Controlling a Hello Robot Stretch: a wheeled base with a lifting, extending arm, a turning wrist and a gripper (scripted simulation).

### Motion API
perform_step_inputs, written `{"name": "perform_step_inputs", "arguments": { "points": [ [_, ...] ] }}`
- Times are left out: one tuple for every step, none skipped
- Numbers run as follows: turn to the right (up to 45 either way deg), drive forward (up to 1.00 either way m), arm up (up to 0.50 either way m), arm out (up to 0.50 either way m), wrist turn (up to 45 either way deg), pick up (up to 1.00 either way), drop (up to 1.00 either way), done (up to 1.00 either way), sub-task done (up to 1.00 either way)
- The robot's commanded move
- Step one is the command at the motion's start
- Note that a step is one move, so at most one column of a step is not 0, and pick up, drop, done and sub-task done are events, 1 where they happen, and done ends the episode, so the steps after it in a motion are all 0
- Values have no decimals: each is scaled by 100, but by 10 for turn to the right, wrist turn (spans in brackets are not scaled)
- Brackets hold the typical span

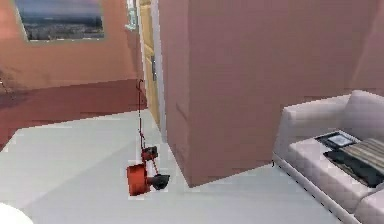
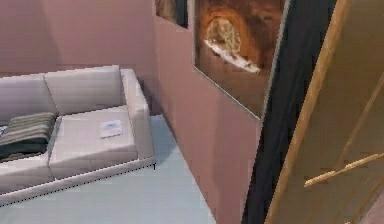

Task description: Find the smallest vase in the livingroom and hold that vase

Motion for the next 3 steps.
{"name": "perform_step_inputs", "arguments": {
  "points": [
    [-240, 0, 0, 0, 0, 0, 0, 0, 0],
    [0, 80, 0, 0, 0, 0, 0, 0, 0],
    [-390, 0, 0, 0, 0, 0, 0, 0, 0]
  ]
}}
